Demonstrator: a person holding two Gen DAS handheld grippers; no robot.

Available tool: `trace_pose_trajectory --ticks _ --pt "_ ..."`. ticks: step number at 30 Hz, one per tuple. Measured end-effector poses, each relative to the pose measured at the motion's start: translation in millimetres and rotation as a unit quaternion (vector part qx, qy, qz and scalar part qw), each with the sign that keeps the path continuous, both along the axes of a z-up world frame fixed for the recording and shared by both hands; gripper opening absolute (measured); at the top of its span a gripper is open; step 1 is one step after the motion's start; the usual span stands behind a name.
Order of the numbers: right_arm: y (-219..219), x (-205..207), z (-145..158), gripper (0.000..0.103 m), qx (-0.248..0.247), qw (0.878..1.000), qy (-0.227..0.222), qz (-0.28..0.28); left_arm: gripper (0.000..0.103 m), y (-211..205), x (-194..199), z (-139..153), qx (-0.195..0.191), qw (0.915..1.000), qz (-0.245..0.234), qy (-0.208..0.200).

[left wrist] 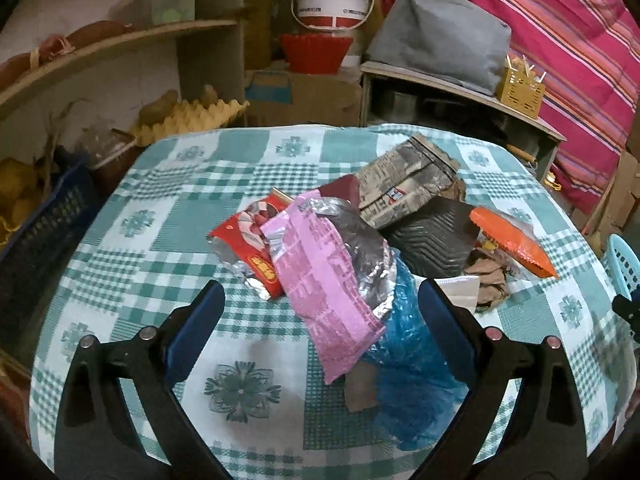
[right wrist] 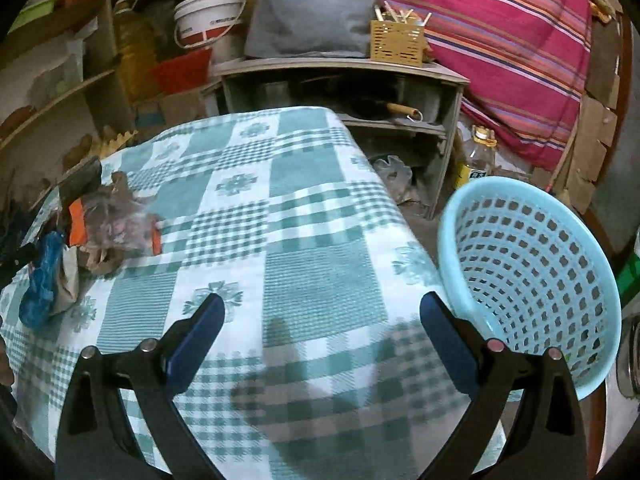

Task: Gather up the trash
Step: 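Return both grippers to the trash pile on the table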

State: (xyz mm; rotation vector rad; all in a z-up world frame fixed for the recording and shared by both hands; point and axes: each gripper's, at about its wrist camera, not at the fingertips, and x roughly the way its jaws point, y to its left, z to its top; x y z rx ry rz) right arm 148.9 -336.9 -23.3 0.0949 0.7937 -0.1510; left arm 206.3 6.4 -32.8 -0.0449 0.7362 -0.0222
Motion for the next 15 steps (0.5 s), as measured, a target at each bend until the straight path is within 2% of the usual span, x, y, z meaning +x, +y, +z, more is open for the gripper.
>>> trace_pose_trajectory --ticks 4,6,8,11,13,15 --pt "6 4 0 0.096 0.000 1.000 0.003 0.003 0.079 0 1 -3 -0.009 0.9999 -0.010 0.006" --pt "8 6 0 0.096 -0.002 1.000 0.004 0.004 0.065 2 3 -5 -0.016 0.9996 -0.016 0.014" --pt "11 6 0 0.096 -0.001 1.000 0.005 0.005 0.057 6 2 -8 -0.026 0.9992 -0.019 0.022" --pt "17 8 0 0.096 0.001 1.000 0.004 0.010 0.052 13 -5 -5 -0.040 0.9989 -0.019 0.017" --pt "23 9 1 0.096 -0.001 1.000 0.003 0.018 0.046 16 -9 -3 -0.042 0.9988 -0.022 0.012" --pt "29 10 2 0.096 -0.003 1.000 0.003 0.024 0.029 17 -10 -1 -0.044 0.9986 -0.025 0.013"
